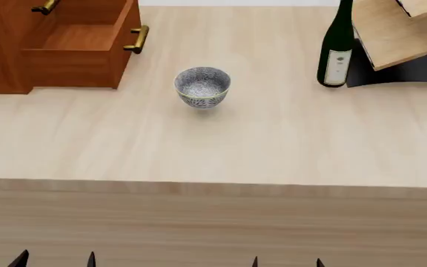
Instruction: Put the bowl in the bottom drawer of the cabinet.
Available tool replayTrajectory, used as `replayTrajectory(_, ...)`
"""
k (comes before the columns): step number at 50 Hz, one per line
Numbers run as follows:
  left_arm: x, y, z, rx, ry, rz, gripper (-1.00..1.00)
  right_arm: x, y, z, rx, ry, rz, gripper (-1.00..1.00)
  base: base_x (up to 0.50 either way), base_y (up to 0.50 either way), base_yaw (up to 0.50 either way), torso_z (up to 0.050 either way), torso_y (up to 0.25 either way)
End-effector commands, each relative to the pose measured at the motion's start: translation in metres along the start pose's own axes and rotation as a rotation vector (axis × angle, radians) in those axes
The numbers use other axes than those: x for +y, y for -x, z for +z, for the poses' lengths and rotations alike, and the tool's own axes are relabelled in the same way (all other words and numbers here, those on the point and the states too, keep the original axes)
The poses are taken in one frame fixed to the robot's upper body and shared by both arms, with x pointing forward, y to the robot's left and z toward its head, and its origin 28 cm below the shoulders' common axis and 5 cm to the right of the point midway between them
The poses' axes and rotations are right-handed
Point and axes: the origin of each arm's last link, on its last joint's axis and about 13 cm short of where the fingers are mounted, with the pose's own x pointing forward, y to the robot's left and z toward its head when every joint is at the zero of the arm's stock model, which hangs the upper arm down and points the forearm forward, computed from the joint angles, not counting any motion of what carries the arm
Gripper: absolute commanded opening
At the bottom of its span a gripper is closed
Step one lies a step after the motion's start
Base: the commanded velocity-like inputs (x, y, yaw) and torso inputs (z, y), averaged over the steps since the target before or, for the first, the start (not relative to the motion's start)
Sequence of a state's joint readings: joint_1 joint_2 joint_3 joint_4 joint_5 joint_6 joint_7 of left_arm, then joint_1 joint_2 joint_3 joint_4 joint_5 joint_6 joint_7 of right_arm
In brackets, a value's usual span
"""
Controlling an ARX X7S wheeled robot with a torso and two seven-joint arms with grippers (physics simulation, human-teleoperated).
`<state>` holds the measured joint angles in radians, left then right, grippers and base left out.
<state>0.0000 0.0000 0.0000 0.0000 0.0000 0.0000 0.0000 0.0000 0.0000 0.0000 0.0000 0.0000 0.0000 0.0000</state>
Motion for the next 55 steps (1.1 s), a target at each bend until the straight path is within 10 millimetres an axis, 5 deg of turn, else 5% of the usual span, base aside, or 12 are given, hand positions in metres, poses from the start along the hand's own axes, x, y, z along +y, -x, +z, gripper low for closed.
replayTrajectory(1, 0.000, 0.000, 0.000, 0.000, -0.010, 0.000, 1.00, 0.000, 0.000, 0.000, 0.000, 0.009, 0.000, 1.00, 0.00, 0.00, 0.00, 0.000, 0.000)
replayTrajectory(11, 0.001, -0.001, 0.000, -0.001, -0.016, -0.012, 1.00, 0.001, -0.001, -0.001, 0.000, -0.006, -0.024, 1.00, 0.00, 0.00, 0.00, 0.002, 0.000)
replayTrajectory(55, -0.001, 0.000, 0.012, -0.002, 0.002, -0.012, 1.00, 0.002, -0.002, 0.006, 0.003, 0.012, -0.005, 1.00, 0.00, 0.00, 0.00, 0.050, 0.062)
